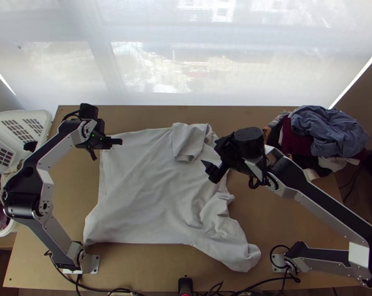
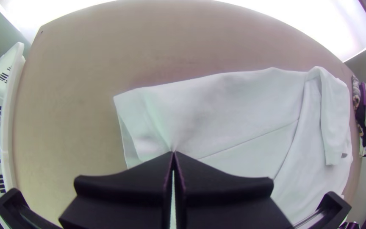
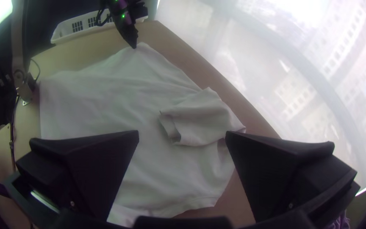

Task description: Fold the t-shirt

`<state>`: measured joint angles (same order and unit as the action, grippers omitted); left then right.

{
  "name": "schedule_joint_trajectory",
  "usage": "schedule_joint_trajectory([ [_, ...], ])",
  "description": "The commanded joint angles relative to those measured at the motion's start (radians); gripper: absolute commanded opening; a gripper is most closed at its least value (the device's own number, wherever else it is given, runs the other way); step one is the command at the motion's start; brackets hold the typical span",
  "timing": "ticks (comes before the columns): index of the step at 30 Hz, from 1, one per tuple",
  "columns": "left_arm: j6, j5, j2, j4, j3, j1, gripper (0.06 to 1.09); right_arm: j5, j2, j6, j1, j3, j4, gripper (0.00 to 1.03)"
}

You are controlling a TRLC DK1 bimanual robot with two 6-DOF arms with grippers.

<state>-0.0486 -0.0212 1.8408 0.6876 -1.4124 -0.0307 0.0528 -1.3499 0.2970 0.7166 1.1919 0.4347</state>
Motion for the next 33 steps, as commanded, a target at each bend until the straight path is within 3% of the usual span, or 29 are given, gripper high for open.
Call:
schedule_joint_trajectory([
  [1, -0.002, 0.001, -0.04, 0.004, -0.005, 0.0, 0.09, 0.004, -0.175, 0.053, 0.041, 0.005, -0.09, 0.95],
  [8, -0.002, 0.001, -0.068, 0.024, -0.025, 0.017, 0.09, 0.004, -0.39, 0.111, 0.04, 0.046, -0.168, 0.93],
  [20, -0.002, -0.005, -0.087, 0.039, -0.03, 0.026, 0.09, 0.002, -0.62, 0.125, -0.009, 0.178, -0.177, 0.87],
  [21, -0.002, -0.005, -0.086, 0.039, -0.033, 0.025, 0.09, 0.002, -0.634, 0.125, -0.014, 0.19, -0.177, 0.83],
  [30, -0.002, -0.005, -0.084, 0.052, -0.06, 0.018, 0.09, -0.022, -0.695, 0.165, -0.052, 0.248, -0.174, 0.02],
  [33, 0.0, -0.005, -0.086, 0.061, -0.065, 0.02, 0.09, -0.022, -0.68, 0.154, -0.083, 0.255, -0.174, 0.03],
])
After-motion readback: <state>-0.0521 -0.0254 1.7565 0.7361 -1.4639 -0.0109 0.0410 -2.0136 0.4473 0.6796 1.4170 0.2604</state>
